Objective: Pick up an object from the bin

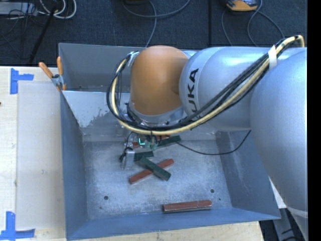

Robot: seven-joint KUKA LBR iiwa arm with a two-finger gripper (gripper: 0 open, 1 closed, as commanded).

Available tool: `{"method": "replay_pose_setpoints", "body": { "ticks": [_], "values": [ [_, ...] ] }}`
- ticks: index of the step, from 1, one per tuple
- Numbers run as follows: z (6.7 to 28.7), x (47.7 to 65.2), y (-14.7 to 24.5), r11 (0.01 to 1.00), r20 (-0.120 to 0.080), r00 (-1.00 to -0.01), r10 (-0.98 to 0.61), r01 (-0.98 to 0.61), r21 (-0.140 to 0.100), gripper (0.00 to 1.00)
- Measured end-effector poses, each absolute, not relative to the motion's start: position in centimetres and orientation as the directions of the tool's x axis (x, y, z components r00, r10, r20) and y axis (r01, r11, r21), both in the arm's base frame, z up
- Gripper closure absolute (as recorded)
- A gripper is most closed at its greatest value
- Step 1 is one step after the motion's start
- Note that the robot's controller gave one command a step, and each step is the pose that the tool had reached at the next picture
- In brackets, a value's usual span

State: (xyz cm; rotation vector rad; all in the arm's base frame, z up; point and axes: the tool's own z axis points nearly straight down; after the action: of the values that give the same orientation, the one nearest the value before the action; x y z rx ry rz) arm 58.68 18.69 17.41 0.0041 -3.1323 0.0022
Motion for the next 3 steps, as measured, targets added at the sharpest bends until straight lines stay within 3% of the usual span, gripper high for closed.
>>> {"method": "replay_pose_setpoints", "body": {
  "ticks": [1, 2, 3],
  "values": [
    [10.34, 57.12, 13.56, 0.974, 0.008, -0.974, -0.228, -0.228, -0.001, 0.00],
    [10.55, 57.26, 13.68, 0.974, 0.002, -0.974, -0.226, -0.226, 0.000, 1.00],
    [10.55, 57.26, 13.69, 0.974, 0.002, -0.974, -0.225, -0.225, 0.001, 0.00]
  ]
}}
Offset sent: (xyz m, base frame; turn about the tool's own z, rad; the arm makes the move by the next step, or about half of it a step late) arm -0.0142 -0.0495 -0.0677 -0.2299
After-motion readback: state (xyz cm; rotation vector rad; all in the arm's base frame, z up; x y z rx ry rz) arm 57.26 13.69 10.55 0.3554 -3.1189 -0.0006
